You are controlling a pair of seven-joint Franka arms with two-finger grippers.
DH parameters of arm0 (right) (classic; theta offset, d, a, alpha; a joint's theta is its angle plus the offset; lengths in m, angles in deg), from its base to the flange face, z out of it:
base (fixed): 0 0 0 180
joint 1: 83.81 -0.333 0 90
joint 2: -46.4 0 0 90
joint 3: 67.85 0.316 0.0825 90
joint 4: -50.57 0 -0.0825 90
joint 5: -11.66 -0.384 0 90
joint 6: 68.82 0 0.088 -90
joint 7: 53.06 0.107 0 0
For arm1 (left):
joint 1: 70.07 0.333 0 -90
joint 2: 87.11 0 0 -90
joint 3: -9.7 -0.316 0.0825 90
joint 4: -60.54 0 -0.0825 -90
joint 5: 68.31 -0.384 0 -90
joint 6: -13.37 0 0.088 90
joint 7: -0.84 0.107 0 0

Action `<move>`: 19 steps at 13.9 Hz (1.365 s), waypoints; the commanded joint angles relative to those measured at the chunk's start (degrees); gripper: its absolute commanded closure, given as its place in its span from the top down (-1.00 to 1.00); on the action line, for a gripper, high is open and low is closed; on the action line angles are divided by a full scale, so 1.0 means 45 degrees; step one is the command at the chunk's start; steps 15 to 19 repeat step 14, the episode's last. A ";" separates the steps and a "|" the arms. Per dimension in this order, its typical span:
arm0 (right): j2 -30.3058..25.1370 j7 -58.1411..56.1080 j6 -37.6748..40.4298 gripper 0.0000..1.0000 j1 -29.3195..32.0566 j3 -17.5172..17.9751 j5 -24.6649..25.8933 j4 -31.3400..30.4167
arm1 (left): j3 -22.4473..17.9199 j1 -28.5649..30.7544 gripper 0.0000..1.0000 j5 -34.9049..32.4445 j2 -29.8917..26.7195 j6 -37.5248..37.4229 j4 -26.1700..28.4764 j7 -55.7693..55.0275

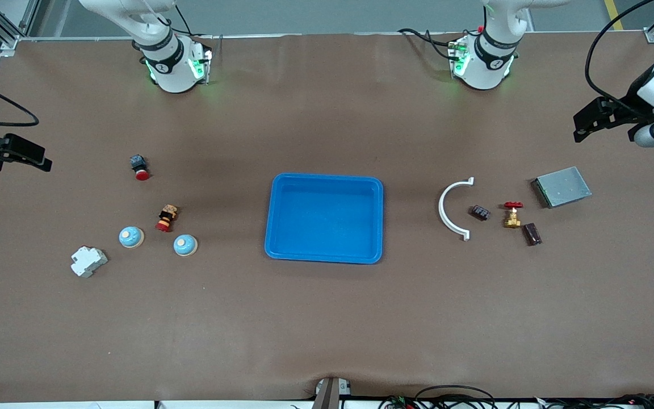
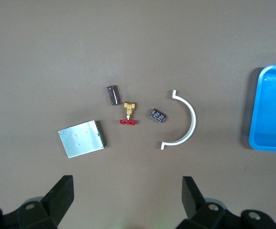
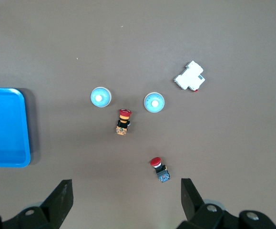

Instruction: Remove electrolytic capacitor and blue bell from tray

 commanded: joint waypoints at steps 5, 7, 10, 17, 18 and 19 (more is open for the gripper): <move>0.0107 -0.0388 0.0303 1.00 -0.0042 0.0039 0.0225 0.0406 | 0.0020 0.0035 1.00 0.0844 0.0191 -0.0142 -0.0341 -0.0088; 0.0107 -0.0232 0.0304 1.00 -0.0140 0.0058 0.0361 0.0426 | 0.0020 -0.0003 1.00 0.0845 0.0172 -0.0142 -0.0322 -0.0186; 0.0107 -0.0212 0.0323 1.00 -0.0276 0.0059 0.0440 0.0406 | 0.0020 -0.0004 1.00 0.0825 0.0191 -0.0142 -0.0302 -0.0148; 0.0126 -0.0232 0.0323 1.00 -0.0160 0.0020 0.0401 0.0387 | 0.0020 -0.0004 1.00 0.0806 0.0172 -0.0220 -0.0264 -0.0167; 0.0126 -0.0232 0.0323 1.00 -0.0160 0.0020 0.0401 0.0387 | 0.0020 -0.0004 1.00 0.0806 0.0172 -0.0220 -0.0264 -0.0167; 0.0126 -0.0232 0.0323 1.00 -0.0160 0.0020 0.0401 0.0387 | 0.0020 -0.0004 1.00 0.0806 0.0172 -0.0220 -0.0264 -0.0167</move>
